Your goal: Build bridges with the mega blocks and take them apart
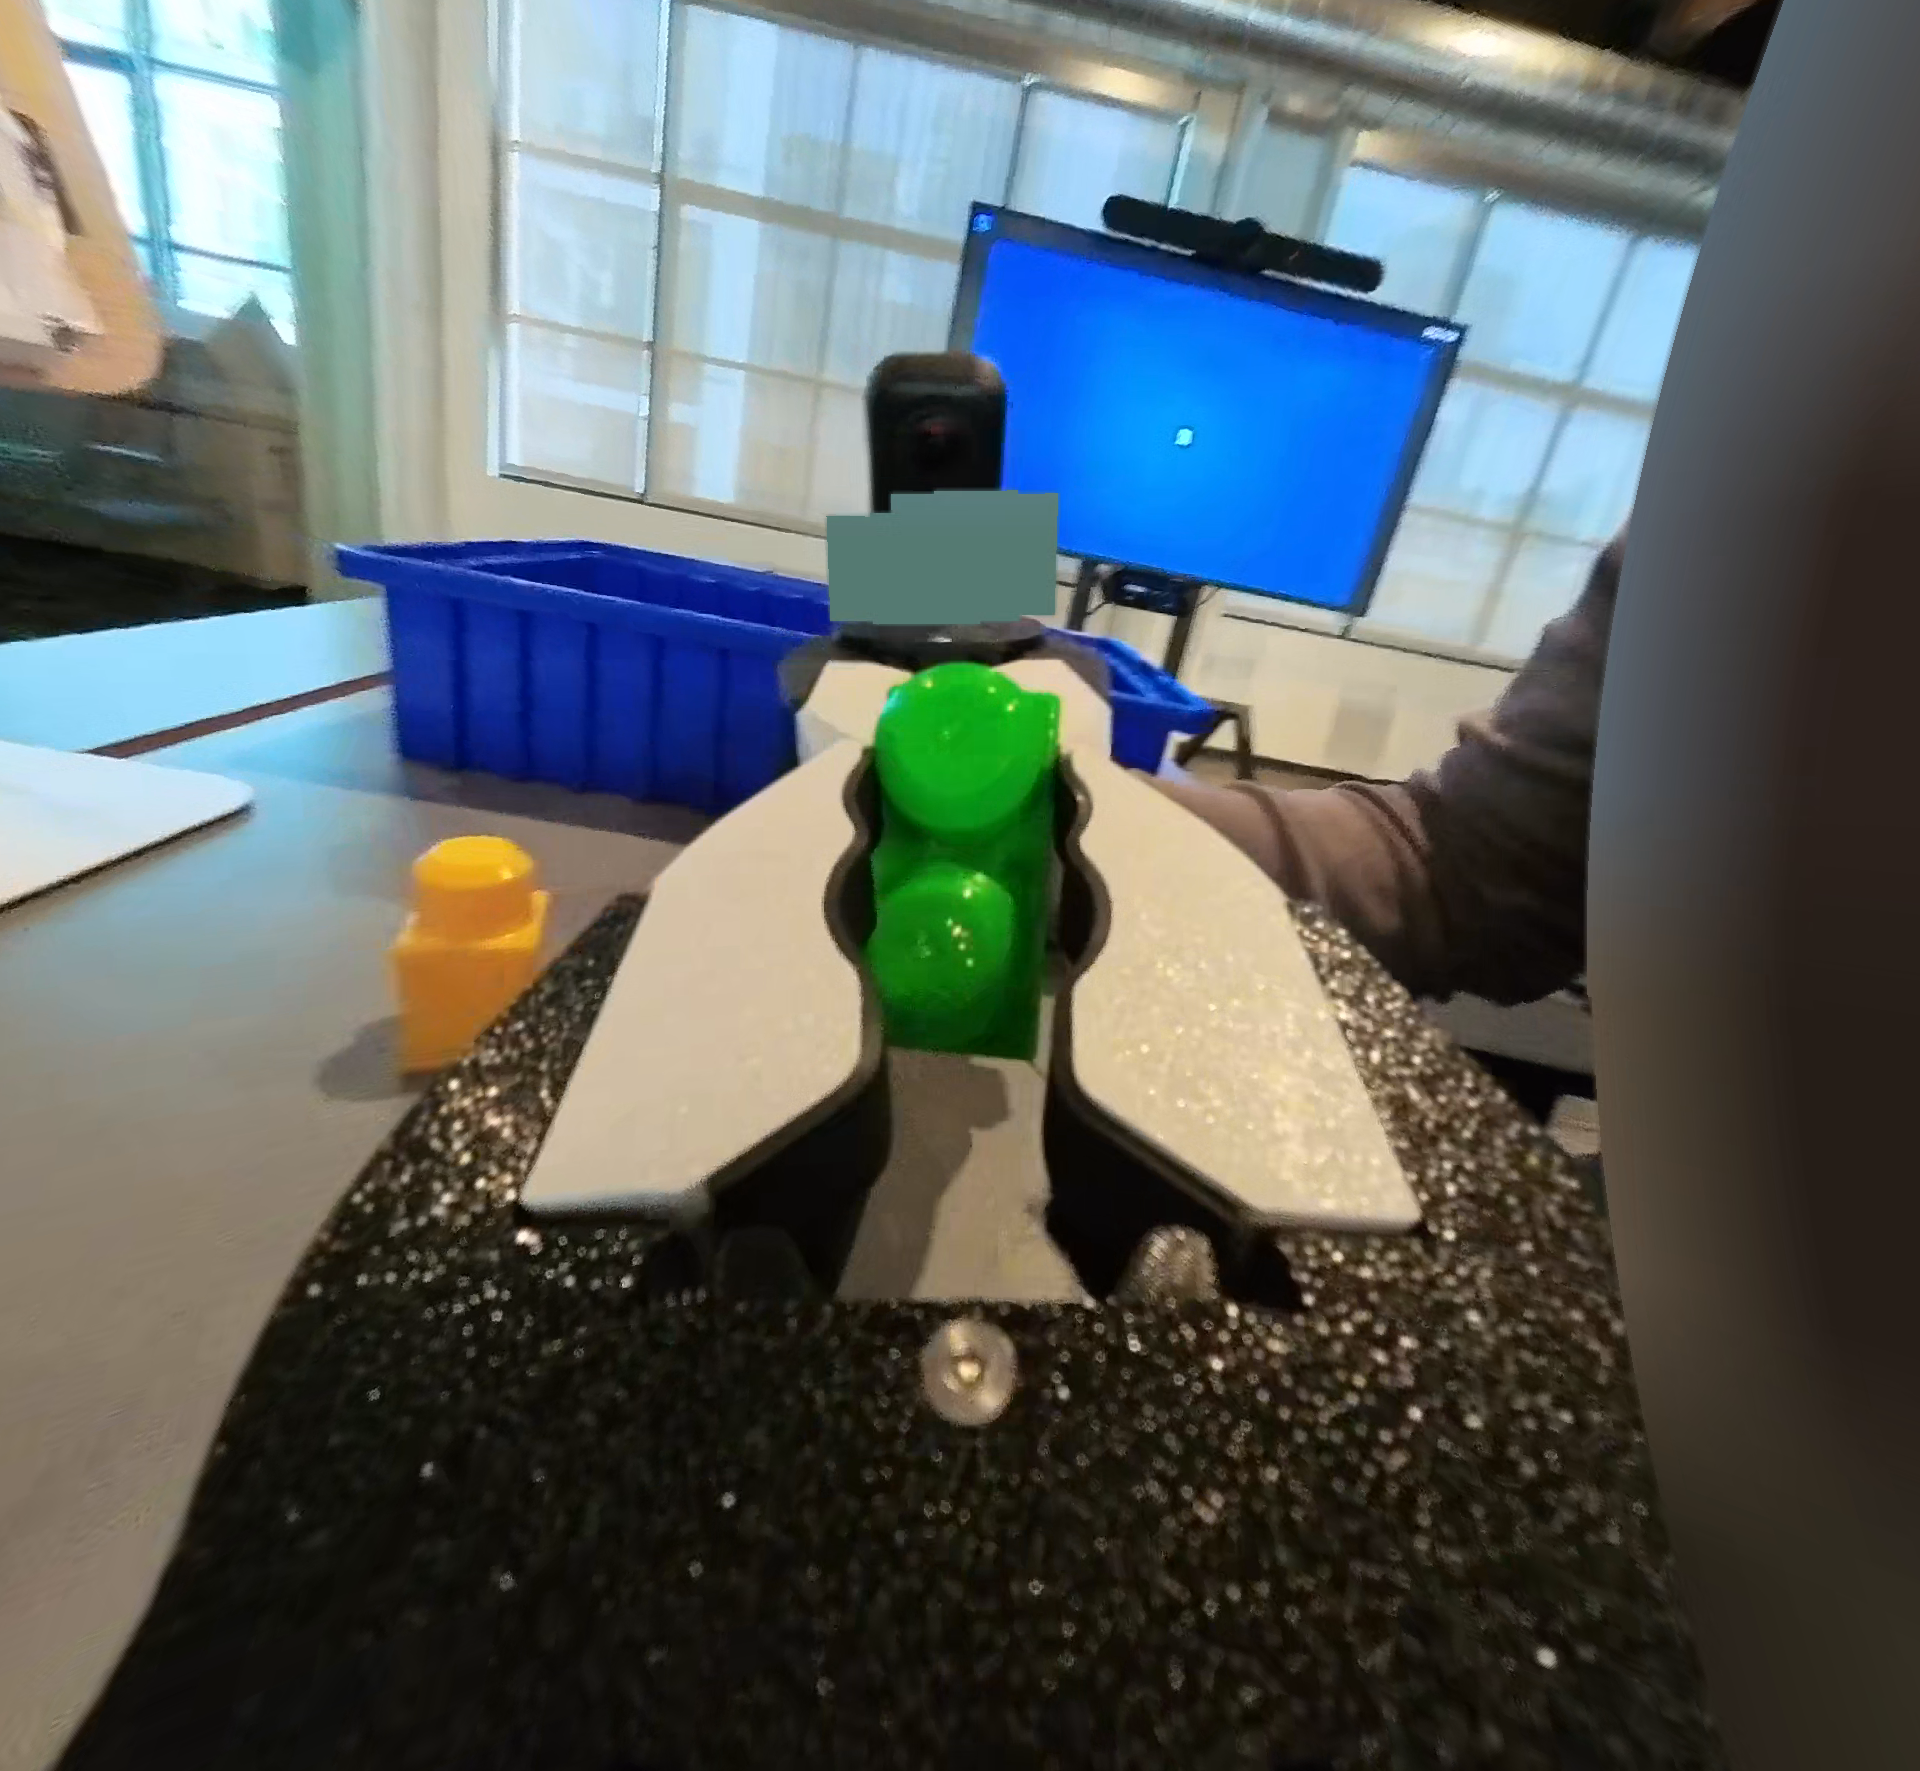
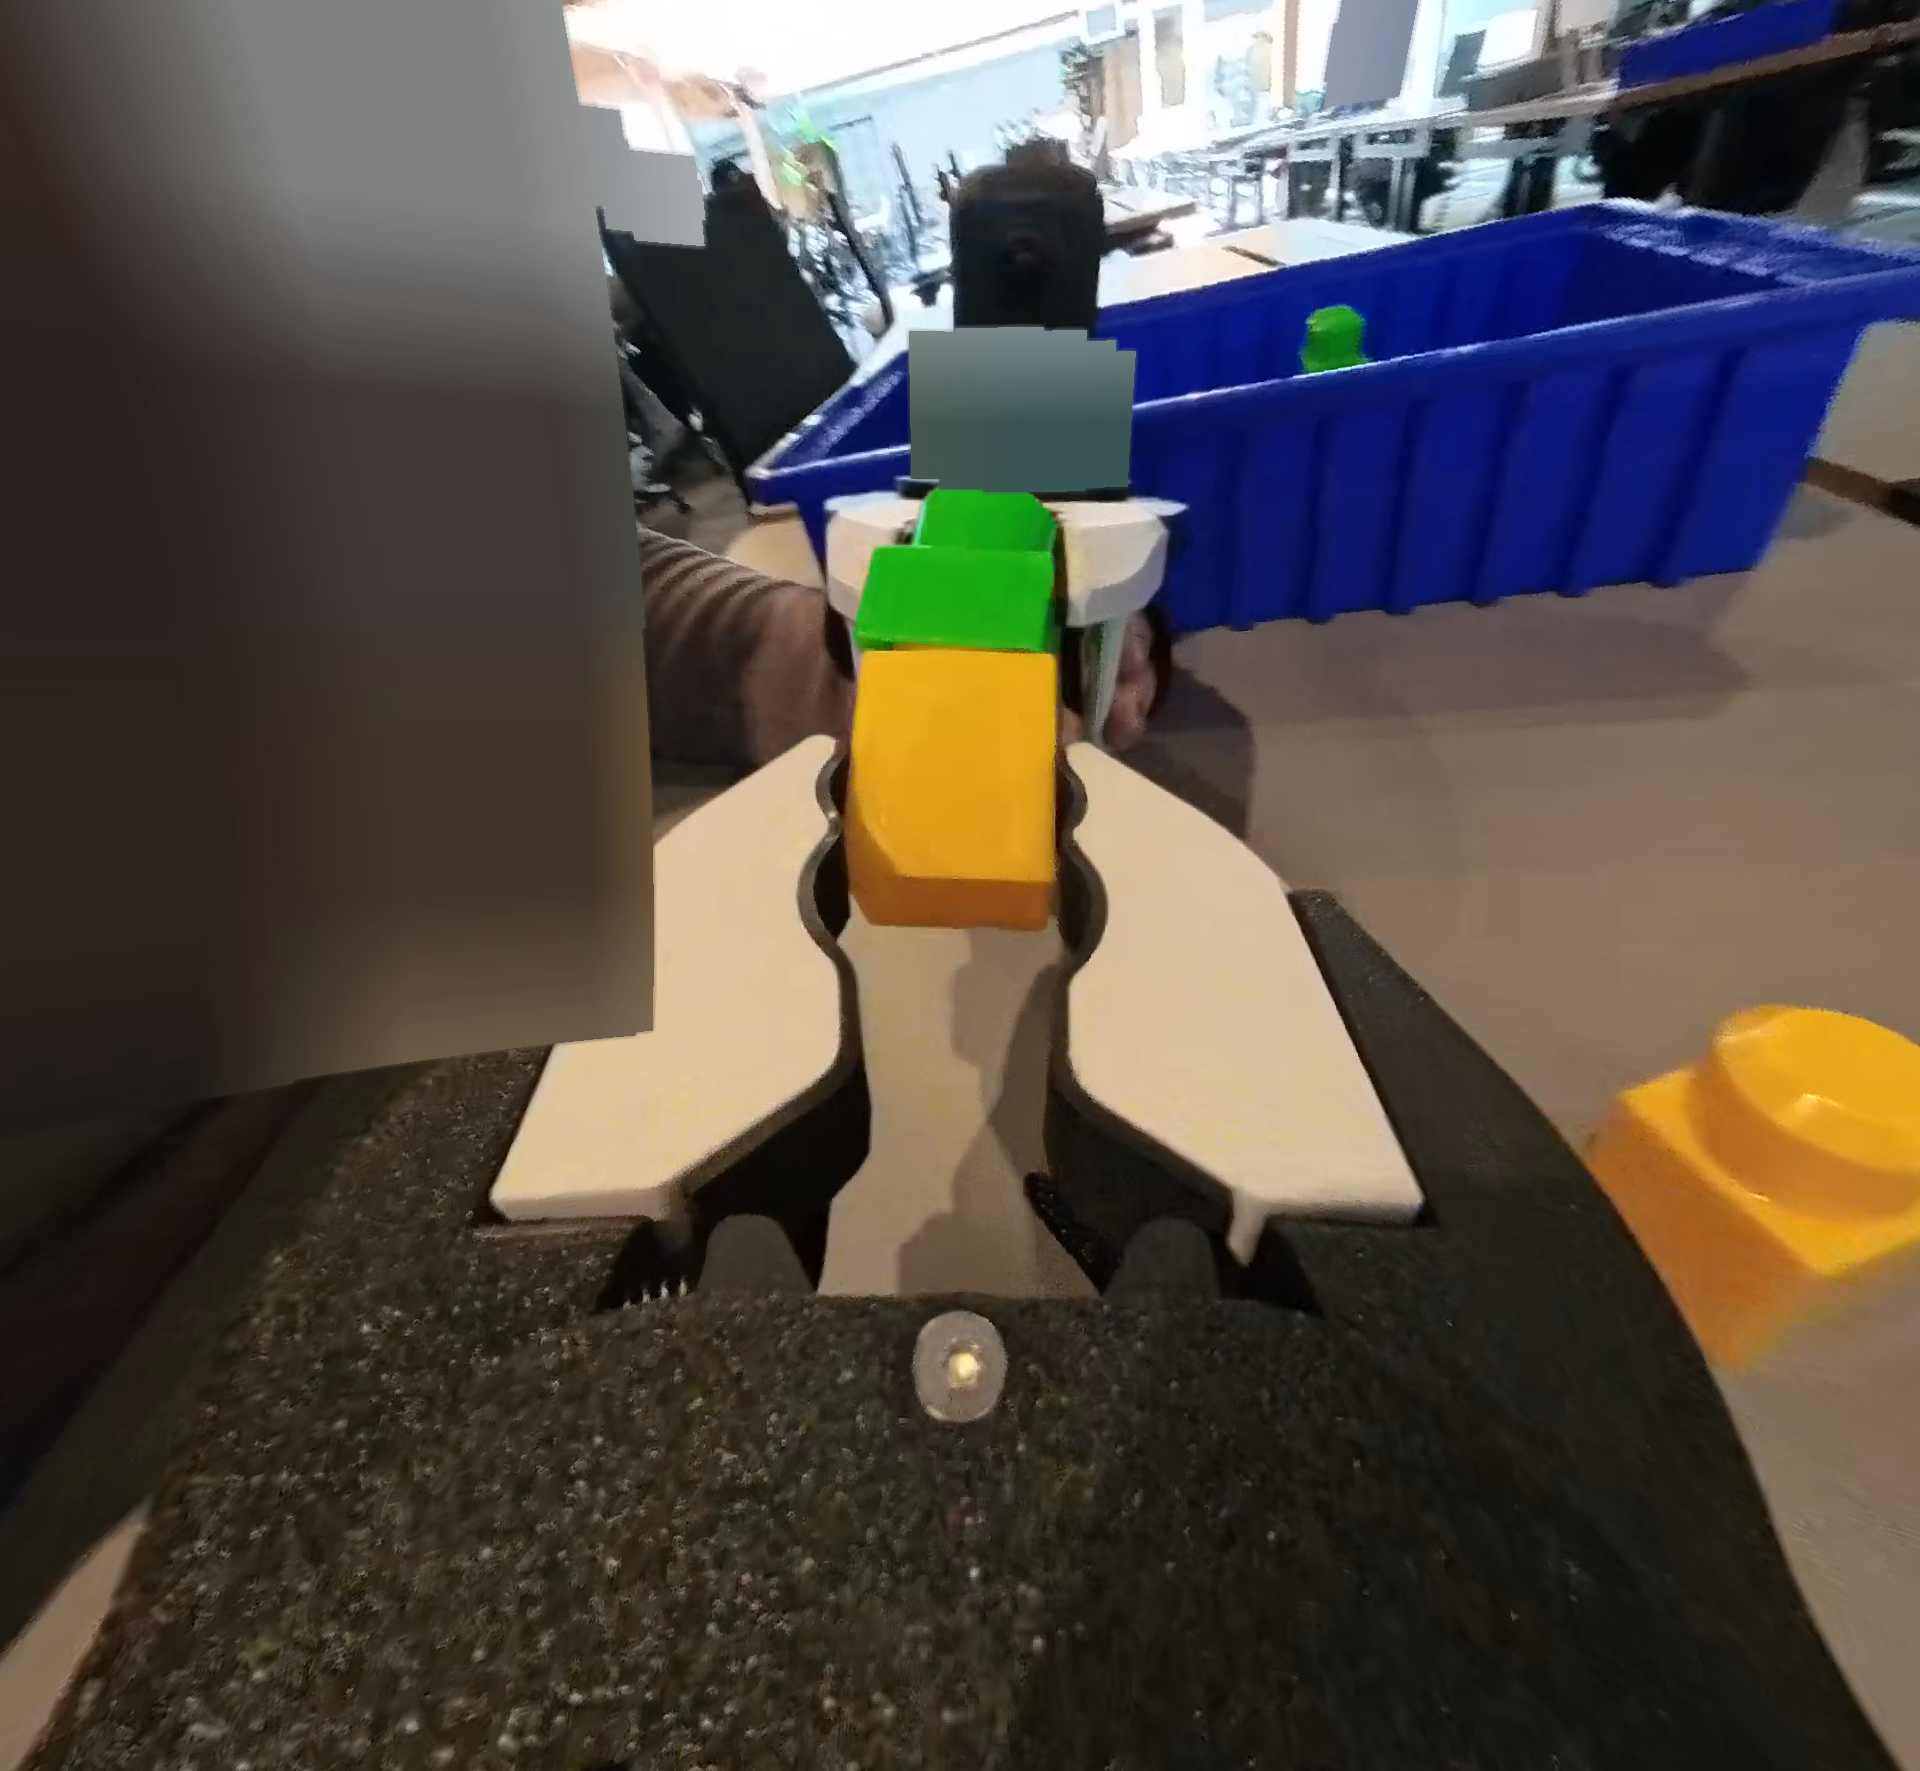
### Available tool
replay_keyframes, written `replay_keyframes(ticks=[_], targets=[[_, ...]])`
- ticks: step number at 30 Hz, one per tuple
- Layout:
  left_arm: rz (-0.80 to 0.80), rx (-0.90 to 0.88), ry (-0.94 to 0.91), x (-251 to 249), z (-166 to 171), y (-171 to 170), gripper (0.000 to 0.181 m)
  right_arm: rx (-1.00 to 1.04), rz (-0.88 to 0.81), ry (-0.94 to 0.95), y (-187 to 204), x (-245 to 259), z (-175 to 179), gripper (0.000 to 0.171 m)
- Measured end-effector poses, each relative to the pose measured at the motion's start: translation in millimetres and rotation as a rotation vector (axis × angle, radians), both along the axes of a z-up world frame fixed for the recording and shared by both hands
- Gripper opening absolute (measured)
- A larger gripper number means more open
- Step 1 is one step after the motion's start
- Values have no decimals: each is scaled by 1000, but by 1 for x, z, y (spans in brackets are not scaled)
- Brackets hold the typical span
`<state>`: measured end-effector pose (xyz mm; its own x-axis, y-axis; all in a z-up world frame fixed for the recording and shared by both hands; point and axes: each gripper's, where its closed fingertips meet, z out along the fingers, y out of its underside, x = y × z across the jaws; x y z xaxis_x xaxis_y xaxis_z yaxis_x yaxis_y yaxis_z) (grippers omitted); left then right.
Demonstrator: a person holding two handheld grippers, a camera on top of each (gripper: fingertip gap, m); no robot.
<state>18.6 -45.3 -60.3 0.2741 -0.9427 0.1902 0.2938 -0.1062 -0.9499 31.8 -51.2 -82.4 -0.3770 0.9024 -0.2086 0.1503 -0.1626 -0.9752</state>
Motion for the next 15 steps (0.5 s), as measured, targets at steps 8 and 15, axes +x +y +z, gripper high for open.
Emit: replay_keyframes(ticks=[8,15], targets=[[-136,-76,-80,-1,5,-8,31,-139,98,33,-7,3,5,36],[12,8,-64,-5,4,2,45,-68,-16,90,5,-1,13,36]])
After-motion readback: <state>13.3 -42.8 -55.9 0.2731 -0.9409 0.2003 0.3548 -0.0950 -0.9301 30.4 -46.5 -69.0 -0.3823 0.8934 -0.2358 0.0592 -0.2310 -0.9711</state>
